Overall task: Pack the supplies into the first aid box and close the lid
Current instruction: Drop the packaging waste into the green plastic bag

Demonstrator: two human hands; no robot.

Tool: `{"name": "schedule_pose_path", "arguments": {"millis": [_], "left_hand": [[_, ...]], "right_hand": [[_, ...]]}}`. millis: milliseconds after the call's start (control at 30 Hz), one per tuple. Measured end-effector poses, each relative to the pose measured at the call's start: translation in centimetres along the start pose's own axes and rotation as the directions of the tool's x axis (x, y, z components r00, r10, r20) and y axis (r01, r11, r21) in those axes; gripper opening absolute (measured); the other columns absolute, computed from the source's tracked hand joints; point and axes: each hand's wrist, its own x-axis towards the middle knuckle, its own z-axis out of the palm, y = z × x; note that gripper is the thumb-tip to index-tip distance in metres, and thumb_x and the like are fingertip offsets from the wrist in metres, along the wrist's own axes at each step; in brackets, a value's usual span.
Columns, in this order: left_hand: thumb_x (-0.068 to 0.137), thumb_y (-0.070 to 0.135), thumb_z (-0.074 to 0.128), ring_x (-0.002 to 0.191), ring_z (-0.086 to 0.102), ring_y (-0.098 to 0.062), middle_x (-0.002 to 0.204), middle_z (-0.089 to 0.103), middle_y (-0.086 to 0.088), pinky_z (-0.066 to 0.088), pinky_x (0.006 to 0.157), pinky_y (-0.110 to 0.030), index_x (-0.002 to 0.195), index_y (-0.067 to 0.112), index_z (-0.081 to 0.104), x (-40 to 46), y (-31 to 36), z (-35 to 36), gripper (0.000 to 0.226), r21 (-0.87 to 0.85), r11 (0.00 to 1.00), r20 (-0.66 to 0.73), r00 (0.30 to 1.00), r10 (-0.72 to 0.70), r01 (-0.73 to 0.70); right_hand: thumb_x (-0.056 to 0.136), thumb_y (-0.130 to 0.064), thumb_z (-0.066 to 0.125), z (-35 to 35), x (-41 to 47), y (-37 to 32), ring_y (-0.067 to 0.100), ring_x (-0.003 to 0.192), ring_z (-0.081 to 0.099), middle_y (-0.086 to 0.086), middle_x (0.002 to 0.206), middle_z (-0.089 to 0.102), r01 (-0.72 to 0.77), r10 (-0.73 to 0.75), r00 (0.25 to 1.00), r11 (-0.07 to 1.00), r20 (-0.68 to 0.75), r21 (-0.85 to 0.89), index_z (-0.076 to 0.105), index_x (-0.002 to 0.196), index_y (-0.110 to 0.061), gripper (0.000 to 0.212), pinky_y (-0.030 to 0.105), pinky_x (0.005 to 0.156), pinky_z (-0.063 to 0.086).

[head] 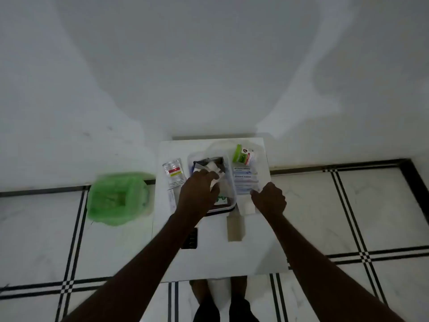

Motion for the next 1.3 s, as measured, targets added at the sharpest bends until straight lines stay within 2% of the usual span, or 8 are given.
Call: {"name": "schedule_pose_path", "arguments": {"millis": [133,300,400,567,800,967,1100,1300], "left_hand": [[0.094,0.02,0.059,0.113,0.06,-0.028,0.123,0.066,-0.011,0.052,0.088,-0.037,0.122,0.011,0.065,0.8,-0.1,1.0,0.03,0.056,0.998,-0.009,1.0,-0.027,0.027],[0.089,0.012,0.063,0.103,0.063,-0.029,0.114,0.068,-0.012,0.054,0.081,-0.04,0.115,0.009,0.068,1.9,-0.8,1.3,0.026,0.143,0.989,-0.096,0.995,-0.019,0.032],[0.087,0.014,0.066,0.096,0.064,-0.027,0.105,0.068,-0.009,0.052,0.072,-0.036,0.112,0.013,0.068,2.1,-1.1,0.9,0.025,0.255,0.961,-0.176,0.982,-0.065,0.109],[0.086,0.035,0.07,0.093,0.067,-0.026,0.108,0.068,-0.009,0.057,0.076,-0.037,0.124,0.015,0.059,1.9,-1.4,1.0,0.044,0.403,0.887,-0.126,0.974,-0.19,0.225],[0.082,0.029,0.075,0.091,0.069,-0.027,0.107,0.07,-0.01,0.058,0.073,-0.039,0.132,0.013,0.049,1.5,-0.1,2.2,0.058,0.266,0.916,-0.162,0.95,-0.266,0.302],[0.079,0.036,0.077,0.107,0.06,-0.031,0.114,0.067,-0.011,0.048,0.089,-0.042,0.118,0.013,0.067,0.6,0.0,2.9,0.046,0.328,0.934,-0.055,0.99,-0.132,0.142],[0.069,0.024,0.086,0.087,0.064,-0.028,0.085,0.074,-0.007,0.05,0.079,-0.04,0.089,0.015,0.076,-0.4,-1.1,2.6,0.024,0.509,0.861,-0.025,1.0,-0.005,0.017],[0.081,0.019,0.075,0.076,0.061,-0.026,0.074,0.074,-0.002,0.046,0.072,-0.035,0.087,0.019,0.077,-2.1,-1.3,-1.9,0.006,0.285,0.951,-0.347,0.938,-0.013,0.119]], "right_hand": [[0.078,-0.025,0.066,1.7,0.4,0.7,0.035,0.089,0.068,0.015,0.095,0.071,-0.025,0.023,0.997,0.999,-0.07,-0.029,0.059,0.094,-0.004,0.028,0.038,0.081,0.05],[0.079,-0.02,0.071,2.2,1.2,1.5,0.029,0.089,0.069,0.01,0.093,0.073,-0.024,0.036,0.996,0.988,-0.076,0.15,0.066,0.091,-0.004,0.02,0.024,0.067,0.038],[0.079,-0.02,0.076,1.2,0.9,1.5,0.03,0.092,0.069,0.011,0.096,0.074,-0.018,0.037,0.997,0.967,-0.07,0.256,0.071,0.091,-0.005,0.02,0.023,0.071,0.038],[0.082,-0.02,0.071,-2.5,0.3,0.6,0.035,0.092,0.068,0.013,0.092,0.074,0.029,0.019,0.989,0.949,-0.15,0.313,0.07,0.086,-0.009,0.011,0.033,0.078,0.047],[0.083,-0.021,0.069,-5.0,-1.6,-1.2,0.032,0.09,0.066,0.012,0.093,0.073,0.111,-0.035,0.982,0.902,-0.186,0.417,0.069,0.085,-0.013,0.009,0.025,0.074,0.037],[0.083,-0.017,0.068,-5.4,-2.7,-2.0,0.031,0.093,0.065,0.012,0.098,0.072,0.138,-0.079,0.985,0.897,-0.154,0.42,0.07,0.088,-0.01,0.008,0.025,0.073,0.036],[0.084,-0.018,0.068,-5.9,-3.2,-2.2,0.029,0.093,0.066,0.011,0.099,0.073,0.153,-0.1,0.984,0.897,-0.148,0.414,0.071,0.091,-0.008,0.013,0.024,0.072,0.036],[0.084,-0.018,0.069,-7.1,-4.3,-3.6,0.022,0.081,0.063,0.007,0.091,0.073,0.207,-0.148,0.975,0.881,-0.169,0.425,0.071,0.088,-0.008,0.011,0.024,0.072,0.037]]}}
